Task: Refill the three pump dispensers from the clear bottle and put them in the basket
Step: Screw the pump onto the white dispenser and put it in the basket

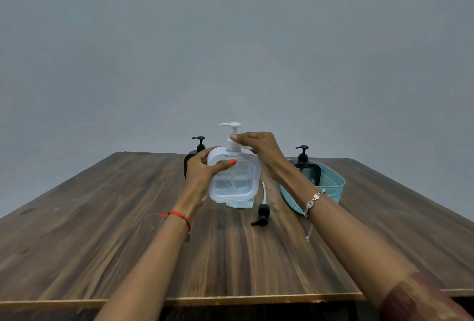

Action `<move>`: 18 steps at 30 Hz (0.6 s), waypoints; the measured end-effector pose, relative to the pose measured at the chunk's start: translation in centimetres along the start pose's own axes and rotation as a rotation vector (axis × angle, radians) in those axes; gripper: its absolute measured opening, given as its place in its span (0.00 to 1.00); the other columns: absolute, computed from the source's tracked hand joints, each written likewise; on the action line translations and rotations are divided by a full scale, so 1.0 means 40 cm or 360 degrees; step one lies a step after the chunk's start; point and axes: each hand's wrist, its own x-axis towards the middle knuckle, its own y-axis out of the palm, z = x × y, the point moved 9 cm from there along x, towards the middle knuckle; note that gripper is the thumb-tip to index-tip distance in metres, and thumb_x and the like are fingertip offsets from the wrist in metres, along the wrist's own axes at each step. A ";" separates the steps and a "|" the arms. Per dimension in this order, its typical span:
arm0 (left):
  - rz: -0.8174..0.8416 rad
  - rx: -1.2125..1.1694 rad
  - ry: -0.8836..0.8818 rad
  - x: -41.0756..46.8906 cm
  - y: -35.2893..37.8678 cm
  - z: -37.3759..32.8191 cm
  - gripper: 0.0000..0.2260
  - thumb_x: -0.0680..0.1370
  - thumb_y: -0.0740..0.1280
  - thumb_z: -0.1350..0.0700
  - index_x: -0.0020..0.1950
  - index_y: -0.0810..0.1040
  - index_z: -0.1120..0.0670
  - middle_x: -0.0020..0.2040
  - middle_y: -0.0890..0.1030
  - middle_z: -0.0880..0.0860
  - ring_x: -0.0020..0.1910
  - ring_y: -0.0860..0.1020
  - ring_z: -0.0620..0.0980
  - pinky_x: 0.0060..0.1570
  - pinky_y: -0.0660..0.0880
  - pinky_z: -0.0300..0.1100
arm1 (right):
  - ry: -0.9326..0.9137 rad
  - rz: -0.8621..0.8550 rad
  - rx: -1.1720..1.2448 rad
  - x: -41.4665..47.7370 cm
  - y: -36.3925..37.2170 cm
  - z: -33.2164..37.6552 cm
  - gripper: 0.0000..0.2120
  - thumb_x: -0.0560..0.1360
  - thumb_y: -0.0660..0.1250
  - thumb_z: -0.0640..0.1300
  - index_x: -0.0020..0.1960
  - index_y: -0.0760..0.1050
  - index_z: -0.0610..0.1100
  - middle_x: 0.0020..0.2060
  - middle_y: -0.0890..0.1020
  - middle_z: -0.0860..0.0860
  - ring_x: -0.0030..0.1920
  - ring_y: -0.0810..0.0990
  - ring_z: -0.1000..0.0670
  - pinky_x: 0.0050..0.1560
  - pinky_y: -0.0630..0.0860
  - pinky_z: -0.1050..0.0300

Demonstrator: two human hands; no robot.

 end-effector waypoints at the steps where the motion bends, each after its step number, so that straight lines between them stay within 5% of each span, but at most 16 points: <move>1: -0.0005 -0.0008 0.0000 0.000 -0.002 0.001 0.20 0.58 0.79 0.57 0.48 0.81 0.53 0.42 0.84 0.51 0.39 0.83 0.49 0.36 0.79 0.39 | 0.0018 -0.0017 0.0033 0.001 -0.005 -0.003 0.04 0.68 0.73 0.43 0.39 0.83 0.42 0.36 0.84 0.50 0.36 0.81 0.55 0.39 0.76 0.63; 5: -0.0009 0.0020 0.0001 0.001 -0.005 0.005 0.18 0.62 0.79 0.61 0.49 0.81 0.52 0.42 0.84 0.51 0.39 0.83 0.48 0.36 0.78 0.38 | 0.0041 -0.0083 -0.0043 0.009 -0.014 -0.009 0.07 0.65 0.76 0.40 0.34 0.78 0.43 0.34 0.81 0.52 0.32 0.80 0.60 0.33 0.74 0.69; 10: -0.0001 0.0015 0.0005 0.001 -0.001 0.009 0.20 0.57 0.79 0.55 0.47 0.80 0.50 0.38 0.84 0.46 0.37 0.83 0.45 0.34 0.78 0.36 | 0.0073 -0.0021 -0.0072 0.010 0.000 -0.009 0.13 0.63 0.78 0.43 0.45 0.78 0.45 0.37 0.82 0.54 0.36 0.81 0.61 0.35 0.75 0.71; 12: 0.0003 0.0041 0.0014 0.001 0.001 0.012 0.19 0.59 0.79 0.56 0.47 0.80 0.50 0.38 0.84 0.45 0.37 0.83 0.45 0.33 0.77 0.35 | 0.0086 -0.0068 -0.0101 0.009 -0.001 -0.011 0.11 0.61 0.79 0.45 0.40 0.79 0.46 0.34 0.81 0.56 0.33 0.80 0.61 0.31 0.74 0.71; 16: -0.0003 0.0079 0.0062 0.000 0.009 0.013 0.21 0.62 0.79 0.60 0.51 0.79 0.49 0.44 0.83 0.48 0.41 0.83 0.45 0.37 0.78 0.36 | 0.0036 -0.0384 -0.0385 0.009 -0.018 -0.018 0.20 0.59 0.80 0.51 0.35 0.71 0.44 0.30 0.72 0.51 0.29 0.71 0.55 0.31 0.68 0.64; 18: 0.0005 0.0068 0.0093 -0.001 0.013 0.013 0.22 0.63 0.78 0.62 0.53 0.78 0.47 0.47 0.82 0.51 0.43 0.83 0.46 0.37 0.78 0.36 | -0.0028 -0.0312 -0.0410 0.011 -0.002 -0.014 0.18 0.61 0.78 0.53 0.37 0.70 0.48 0.31 0.69 0.53 0.30 0.69 0.56 0.31 0.67 0.68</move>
